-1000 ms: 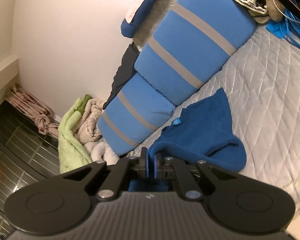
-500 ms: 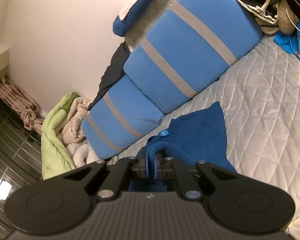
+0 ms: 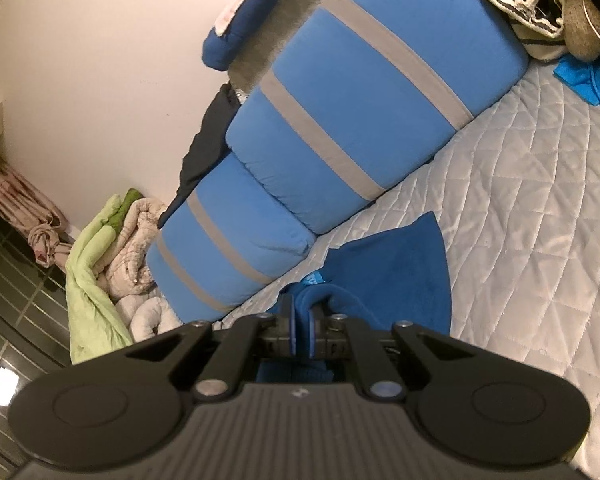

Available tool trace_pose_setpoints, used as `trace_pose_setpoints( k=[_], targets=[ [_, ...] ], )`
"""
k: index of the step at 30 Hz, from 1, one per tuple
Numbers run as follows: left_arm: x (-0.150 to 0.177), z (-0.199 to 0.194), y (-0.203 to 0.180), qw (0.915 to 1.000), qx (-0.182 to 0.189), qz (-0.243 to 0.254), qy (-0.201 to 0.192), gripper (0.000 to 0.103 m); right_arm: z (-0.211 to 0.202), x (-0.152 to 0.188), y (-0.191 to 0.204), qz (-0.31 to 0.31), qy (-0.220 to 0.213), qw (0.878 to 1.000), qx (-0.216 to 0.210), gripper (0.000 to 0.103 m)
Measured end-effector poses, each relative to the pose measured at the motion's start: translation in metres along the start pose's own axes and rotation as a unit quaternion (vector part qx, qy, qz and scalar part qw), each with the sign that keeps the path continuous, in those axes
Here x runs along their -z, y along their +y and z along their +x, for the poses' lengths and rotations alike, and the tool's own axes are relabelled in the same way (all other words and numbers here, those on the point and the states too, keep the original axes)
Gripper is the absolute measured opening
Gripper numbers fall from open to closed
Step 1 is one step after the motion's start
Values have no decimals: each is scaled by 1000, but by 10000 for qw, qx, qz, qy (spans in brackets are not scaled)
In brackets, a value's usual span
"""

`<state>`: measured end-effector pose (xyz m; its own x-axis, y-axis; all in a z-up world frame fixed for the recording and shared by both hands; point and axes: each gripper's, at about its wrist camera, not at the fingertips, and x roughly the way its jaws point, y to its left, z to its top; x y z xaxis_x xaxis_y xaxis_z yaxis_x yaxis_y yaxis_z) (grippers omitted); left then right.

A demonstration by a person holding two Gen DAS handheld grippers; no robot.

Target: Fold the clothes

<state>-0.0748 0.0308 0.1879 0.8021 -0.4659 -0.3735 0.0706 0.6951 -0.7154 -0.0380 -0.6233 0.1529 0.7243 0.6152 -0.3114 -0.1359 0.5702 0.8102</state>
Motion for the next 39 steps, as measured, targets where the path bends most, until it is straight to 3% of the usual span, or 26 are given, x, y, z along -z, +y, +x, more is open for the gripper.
trace_pose_setpoints(
  k=[8, 15, 17, 18, 20, 22, 23, 33, 36, 39],
  targets=[
    [-16, 40, 11, 9995, -235, -29, 191, 4, 30, -15, -14, 323, 37, 9994, 148, 7],
    [-18, 82, 38, 9969, -625, -278, 395, 5, 69, -24, -22, 248, 201, 9984, 460, 7],
    [-14, 92, 46, 9961, -669, -399, 425, 6, 81, -25, -30, 331, 298, 9973, 577, 12],
    [-13, 96, 50, 9956, -681, -456, 452, 7, 87, -25, -35, 456, 352, 9962, 660, 21],
    [-10, 99, 54, 9950, -715, -520, 456, 24, 95, -25, -48, 787, 363, 9933, 758, 71],
    [-8, 96, 56, 9953, -746, -516, 351, 36, 96, -27, -57, 969, 268, 9909, 894, 98],
    [-8, 94, 56, 9953, -766, -490, 331, 42, 96, -28, -60, 996, 234, 9901, 960, 102],
    [-5, 75, 42, 9895, -1302, 499, 385, 46, 70, -27, -38, 47, 207, 9927, 1188, 103],
    [2, 74, 30, 9798, -1577, 1162, 410, 46, 67, -25, -32, -189, 282, 9921, 1207, 103],
    [11, 75, 15, 9629, -1841, 1922, 440, 46, 65, -22, -24, -580, 370, 9894, 1277, 103]
  ],
)
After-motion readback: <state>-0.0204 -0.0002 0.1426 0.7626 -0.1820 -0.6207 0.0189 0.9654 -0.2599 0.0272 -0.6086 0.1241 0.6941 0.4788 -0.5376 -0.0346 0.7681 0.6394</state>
